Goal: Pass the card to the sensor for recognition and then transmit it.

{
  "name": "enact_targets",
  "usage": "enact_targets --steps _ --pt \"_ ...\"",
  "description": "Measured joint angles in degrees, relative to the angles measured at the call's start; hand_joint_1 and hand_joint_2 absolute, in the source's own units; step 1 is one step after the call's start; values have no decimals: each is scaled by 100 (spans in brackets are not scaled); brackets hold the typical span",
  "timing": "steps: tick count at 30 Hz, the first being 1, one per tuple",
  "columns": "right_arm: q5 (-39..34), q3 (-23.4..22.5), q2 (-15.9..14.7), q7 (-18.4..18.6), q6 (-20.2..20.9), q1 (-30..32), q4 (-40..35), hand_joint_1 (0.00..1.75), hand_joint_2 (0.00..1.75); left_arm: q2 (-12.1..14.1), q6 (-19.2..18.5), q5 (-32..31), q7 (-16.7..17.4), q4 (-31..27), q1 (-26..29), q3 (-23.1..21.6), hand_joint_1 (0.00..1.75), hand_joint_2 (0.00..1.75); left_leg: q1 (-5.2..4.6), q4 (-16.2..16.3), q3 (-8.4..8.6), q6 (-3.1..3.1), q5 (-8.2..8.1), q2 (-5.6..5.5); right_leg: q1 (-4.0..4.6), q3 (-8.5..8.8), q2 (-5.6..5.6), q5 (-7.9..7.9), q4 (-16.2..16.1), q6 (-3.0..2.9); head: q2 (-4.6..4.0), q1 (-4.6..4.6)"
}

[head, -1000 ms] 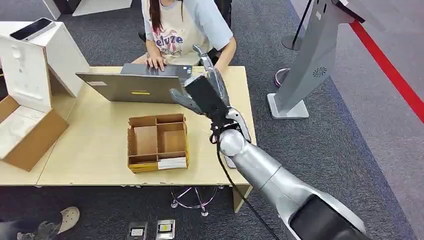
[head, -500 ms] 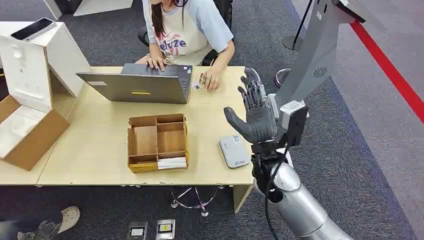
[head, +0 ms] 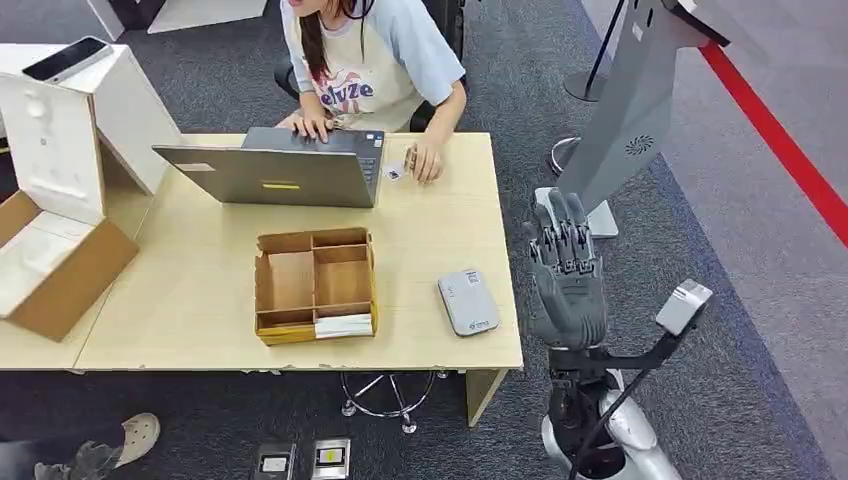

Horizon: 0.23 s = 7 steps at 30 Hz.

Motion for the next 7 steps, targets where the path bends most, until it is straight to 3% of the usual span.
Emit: enact_targets --steps 7 --pt "901 -138 -9 293 -339 270 -15 0 175 -17 -151 96 -199 0 -4 85 0 0 0 0 1 0 0 2 0 0 1 0 0 0 0 -2"
